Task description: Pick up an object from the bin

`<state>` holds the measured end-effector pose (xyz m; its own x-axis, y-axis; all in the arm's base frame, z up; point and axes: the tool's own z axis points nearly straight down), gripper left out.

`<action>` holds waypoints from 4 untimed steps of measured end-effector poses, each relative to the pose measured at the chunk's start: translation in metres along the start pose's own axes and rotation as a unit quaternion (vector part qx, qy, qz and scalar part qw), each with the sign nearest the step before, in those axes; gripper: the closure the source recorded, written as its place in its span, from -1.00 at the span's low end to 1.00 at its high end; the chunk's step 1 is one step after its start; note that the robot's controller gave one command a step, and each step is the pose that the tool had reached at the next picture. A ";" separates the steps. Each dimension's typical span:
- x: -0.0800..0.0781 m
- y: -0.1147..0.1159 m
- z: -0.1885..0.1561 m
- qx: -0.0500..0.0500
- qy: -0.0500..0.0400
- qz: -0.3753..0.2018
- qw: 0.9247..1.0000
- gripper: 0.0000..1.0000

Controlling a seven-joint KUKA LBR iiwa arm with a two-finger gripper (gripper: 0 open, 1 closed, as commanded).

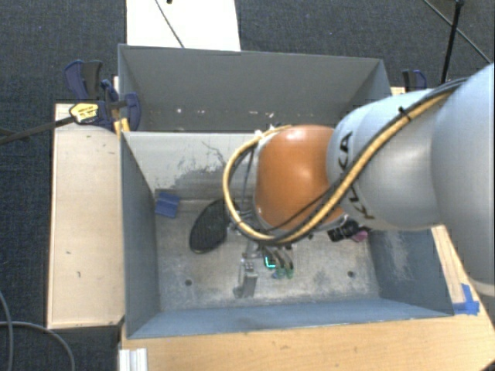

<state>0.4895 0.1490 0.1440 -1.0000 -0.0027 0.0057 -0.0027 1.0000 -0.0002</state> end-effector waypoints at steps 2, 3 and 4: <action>-0.021 -0.096 0.043 0.000 -0.005 -0.240 0.971 -1.00; -0.042 -0.094 0.043 0.001 -0.005 -0.409 0.913 -1.00; -0.033 -0.093 0.075 0.000 -0.002 -0.464 0.886 -1.00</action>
Offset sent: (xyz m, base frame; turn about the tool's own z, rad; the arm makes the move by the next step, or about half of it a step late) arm 0.0320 -0.0975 -0.0740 -0.2862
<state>0.5221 0.0566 0.0693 -0.5680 -0.8230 -0.0007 -0.8230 0.5680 0.0018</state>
